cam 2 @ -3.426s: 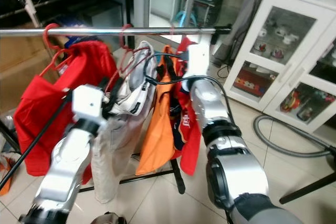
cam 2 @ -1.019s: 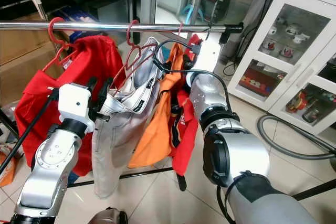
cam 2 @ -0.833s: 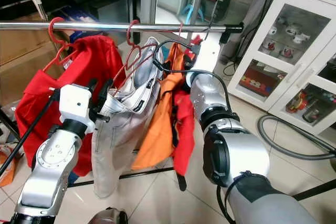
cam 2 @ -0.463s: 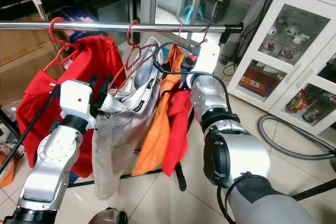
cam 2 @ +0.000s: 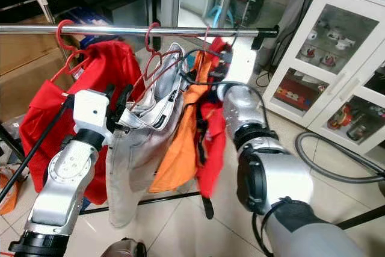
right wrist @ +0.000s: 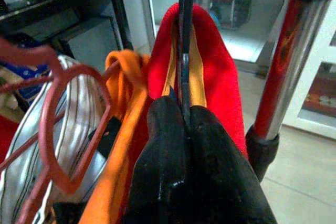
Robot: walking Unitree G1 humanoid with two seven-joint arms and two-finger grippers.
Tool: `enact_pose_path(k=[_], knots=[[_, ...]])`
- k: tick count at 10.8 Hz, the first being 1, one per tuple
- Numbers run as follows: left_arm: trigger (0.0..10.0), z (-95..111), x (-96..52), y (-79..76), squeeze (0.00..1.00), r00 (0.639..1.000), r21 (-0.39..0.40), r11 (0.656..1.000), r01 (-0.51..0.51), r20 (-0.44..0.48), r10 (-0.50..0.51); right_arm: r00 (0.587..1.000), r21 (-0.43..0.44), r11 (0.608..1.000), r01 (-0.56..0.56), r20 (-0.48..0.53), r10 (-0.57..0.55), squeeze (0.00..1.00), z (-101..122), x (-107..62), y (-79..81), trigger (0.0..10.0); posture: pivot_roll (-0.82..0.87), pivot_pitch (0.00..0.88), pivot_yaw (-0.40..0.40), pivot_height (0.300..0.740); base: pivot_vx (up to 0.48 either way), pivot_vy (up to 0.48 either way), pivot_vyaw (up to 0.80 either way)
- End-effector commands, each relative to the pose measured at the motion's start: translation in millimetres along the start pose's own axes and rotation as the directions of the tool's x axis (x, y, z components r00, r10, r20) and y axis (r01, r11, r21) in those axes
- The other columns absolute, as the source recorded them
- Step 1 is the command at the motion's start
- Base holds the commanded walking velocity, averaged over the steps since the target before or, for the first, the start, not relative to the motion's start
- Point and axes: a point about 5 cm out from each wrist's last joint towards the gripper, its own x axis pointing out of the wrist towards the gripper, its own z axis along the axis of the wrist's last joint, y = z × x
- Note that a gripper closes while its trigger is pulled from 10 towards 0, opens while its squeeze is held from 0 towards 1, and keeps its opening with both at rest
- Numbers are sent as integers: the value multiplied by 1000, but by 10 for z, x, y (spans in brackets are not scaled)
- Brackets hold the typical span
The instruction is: Hang hanger
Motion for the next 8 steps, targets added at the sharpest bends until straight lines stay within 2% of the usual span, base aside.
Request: enact_pose_path(k=[1, 2, 4, 5, 8], knots=[[10000, 20, 38, -20, 0, 1000, 4, 1000, 3, 11, -3, 991, -9, 1000, -4, 135, 5, 0, 331, 31, -33, 0, 199, 0, -83, 740, 0, 0, 0], [10000, 25, 52, -29, 0, 1000, 5, 1000, 4, 18, -4, 980, -32, 999, -3, 198, 9, 0, 448, 27, -66, 0, 189, 0, -84, 740, 0, 0, 0], [10000, 16, 79, -29, 0, 1000, -2, 1000, 4, 19, -4, 967, -28, 1000, 4, 254, 3, 0, 537, 11, -160, 0, 180, 0, -81, 740, 0, 0, 0], [10000, -23, 113, -14, 0, 1000, -59, 998, -11, -3, 11, 961, -6, 1000, 4, 276, -2, 0, 509, -12, -226, 0, 163, 0, -76, 740, 0, 0, 0], [10000, -103, 167, 42, 0, 999, -105, 994, -35, -22, 33, 949, -32, 999, -8, 314, 18, 0, 41, -218, -363, 0, 125, 0, -61, 740, 0, 0, 0]])
